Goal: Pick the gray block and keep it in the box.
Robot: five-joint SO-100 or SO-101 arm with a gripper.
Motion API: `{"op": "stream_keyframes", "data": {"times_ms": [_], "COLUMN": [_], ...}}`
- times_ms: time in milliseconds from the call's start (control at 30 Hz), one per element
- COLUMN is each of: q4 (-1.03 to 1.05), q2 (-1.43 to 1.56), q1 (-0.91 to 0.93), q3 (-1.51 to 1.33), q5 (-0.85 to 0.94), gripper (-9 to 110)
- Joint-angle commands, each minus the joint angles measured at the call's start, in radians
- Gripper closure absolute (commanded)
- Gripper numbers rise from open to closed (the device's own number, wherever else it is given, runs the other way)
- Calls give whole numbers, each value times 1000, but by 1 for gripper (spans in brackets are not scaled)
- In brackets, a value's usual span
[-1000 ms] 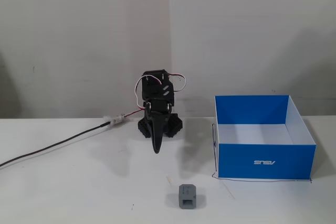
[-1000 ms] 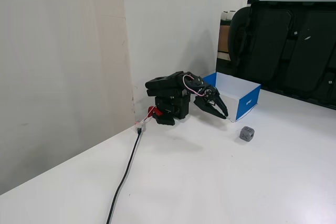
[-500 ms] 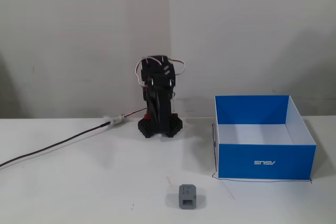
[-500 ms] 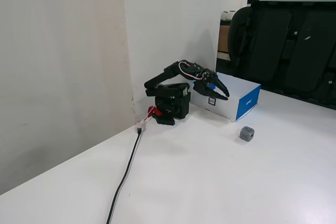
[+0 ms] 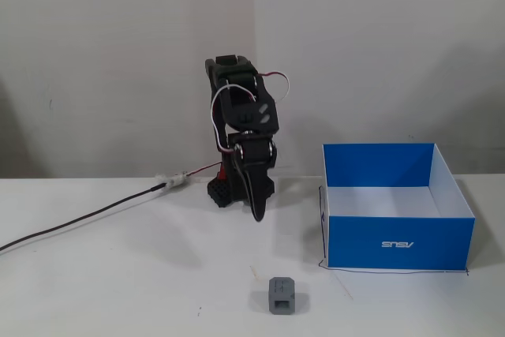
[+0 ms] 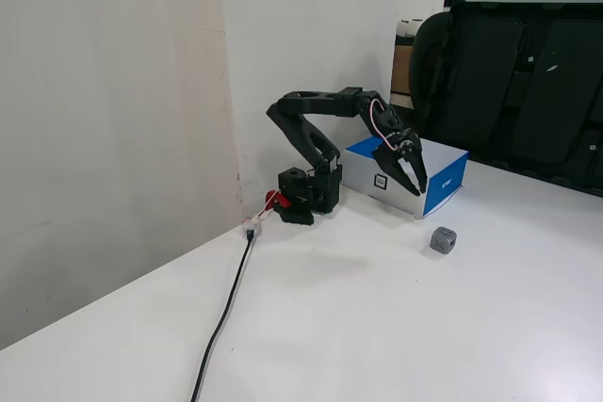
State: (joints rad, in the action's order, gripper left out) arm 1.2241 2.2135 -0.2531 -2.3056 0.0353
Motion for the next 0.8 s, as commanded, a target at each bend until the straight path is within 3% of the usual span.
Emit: {"op": "stream_keyframes", "data": {"times_ms": [0, 200, 267, 467, 767], "q4": [-2, -17, -35, -49, -89], "q2": [-83, -212, -249, -296, -492], "q1": [-14, -54, -52, -60, -66], "q3": [84, 106, 109, 120, 233], "q5": [-14, -20, -23, -44, -81], "gripper": [101, 100, 86, 73, 69]}}
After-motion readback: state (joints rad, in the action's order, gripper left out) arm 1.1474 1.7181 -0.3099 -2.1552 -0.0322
